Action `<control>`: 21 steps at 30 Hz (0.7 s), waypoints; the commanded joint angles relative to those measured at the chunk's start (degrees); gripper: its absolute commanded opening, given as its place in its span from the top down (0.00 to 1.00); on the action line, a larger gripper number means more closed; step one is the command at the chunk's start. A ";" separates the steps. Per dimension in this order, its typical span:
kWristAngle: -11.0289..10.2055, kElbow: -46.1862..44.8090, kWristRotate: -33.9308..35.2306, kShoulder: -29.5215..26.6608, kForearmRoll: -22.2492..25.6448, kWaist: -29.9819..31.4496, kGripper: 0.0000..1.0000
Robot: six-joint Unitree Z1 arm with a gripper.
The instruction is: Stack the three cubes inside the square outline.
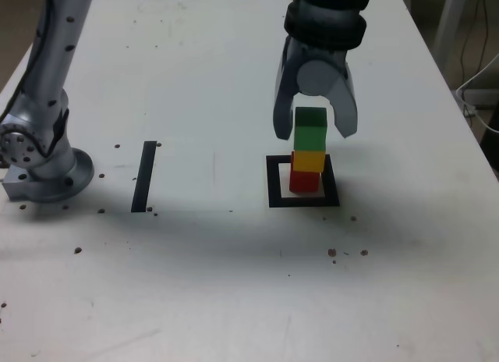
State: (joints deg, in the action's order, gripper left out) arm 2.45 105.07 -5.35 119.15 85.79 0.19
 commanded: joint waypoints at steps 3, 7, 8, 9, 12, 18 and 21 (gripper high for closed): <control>-3.46 -0.08 0.01 -6.04 0.56 -0.05 0.01; -5.49 -1.62 0.15 -11.15 1.45 -0.14 0.01; -5.66 -2.64 0.18 -12.38 1.69 -0.22 0.01; -5.65 -3.97 0.17 -13.53 1.97 -0.35 0.01; -5.16 -9.34 -0.12 -16.32 2.50 -0.91 0.01; -5.67 -21.71 -0.54 -20.60 0.21 -1.33 0.01; -6.18 -26.99 -0.45 -22.24 -2.64 -1.33 0.01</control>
State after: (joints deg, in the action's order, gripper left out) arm -3.53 80.71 -5.82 97.67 84.17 -1.03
